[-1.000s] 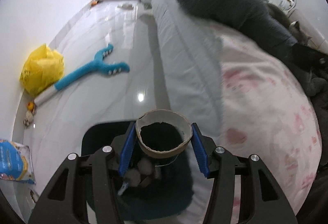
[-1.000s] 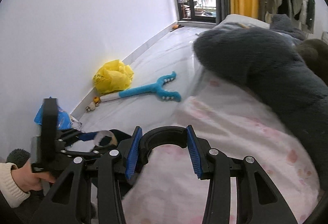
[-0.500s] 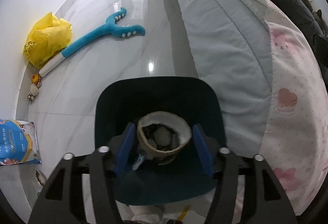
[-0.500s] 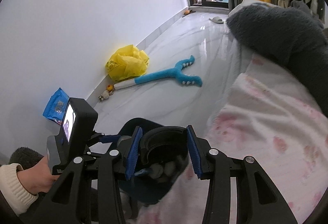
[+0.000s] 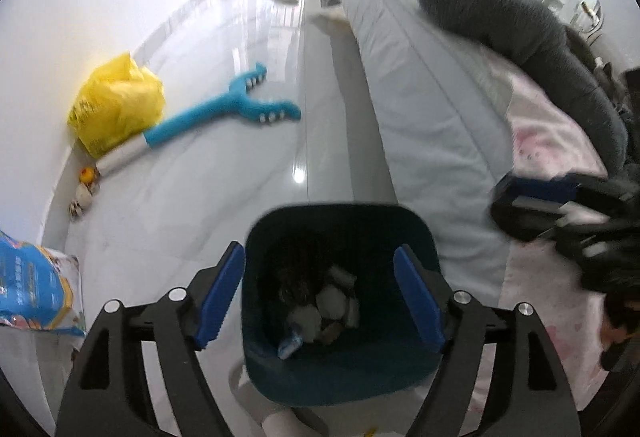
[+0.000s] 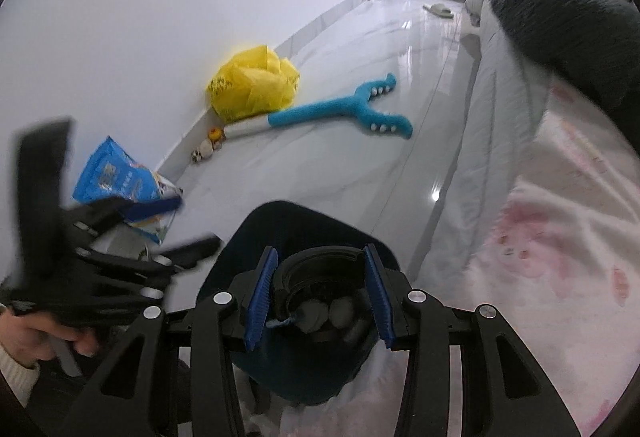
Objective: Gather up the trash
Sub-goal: 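Open both tools to drop the tape roll and clip into the bin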
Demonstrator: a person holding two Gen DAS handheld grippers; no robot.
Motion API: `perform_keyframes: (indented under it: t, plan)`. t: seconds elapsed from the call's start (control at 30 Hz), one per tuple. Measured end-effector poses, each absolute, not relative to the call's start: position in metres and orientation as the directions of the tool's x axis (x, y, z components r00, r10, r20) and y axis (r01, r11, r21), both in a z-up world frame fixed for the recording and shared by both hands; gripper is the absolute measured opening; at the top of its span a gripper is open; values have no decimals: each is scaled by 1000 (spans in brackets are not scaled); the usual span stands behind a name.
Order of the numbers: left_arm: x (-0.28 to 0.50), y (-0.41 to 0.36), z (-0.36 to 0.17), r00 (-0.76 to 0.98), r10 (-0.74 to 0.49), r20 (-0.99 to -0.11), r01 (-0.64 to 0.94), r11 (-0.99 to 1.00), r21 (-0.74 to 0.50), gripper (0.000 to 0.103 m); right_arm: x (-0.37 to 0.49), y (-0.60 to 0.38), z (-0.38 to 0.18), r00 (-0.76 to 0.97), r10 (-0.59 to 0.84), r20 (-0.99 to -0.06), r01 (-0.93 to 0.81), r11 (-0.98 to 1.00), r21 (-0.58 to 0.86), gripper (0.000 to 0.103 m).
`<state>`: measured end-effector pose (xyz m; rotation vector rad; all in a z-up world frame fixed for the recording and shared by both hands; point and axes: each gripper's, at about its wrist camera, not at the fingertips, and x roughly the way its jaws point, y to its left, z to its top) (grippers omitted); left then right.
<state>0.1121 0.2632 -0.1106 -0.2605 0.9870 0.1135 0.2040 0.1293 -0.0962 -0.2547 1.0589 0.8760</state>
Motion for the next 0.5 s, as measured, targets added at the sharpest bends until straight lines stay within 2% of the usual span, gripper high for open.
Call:
perform_keyframes:
  t: [0.1,0.3,0.37,0.5]
  plan:
    - [104,270,-95,604,-16,-797,-214,960,-181,84,204,141,-111,174,480,-860,-734,646,212,45]
    - [92,275,-71,665,68,-744,-229,966,-116,90,194,163,-134,139,433,-891,-750,633,191,48]
    - [88,278,-64,685,76,-725,-236,964,-122,91,192,166,-138,129,424,-896,-752,631,190,59]
    - [79,279,-43,724,103,-682,-241,964,-110,97,190,168,-136,136,423,-896,-760,624,180,63]
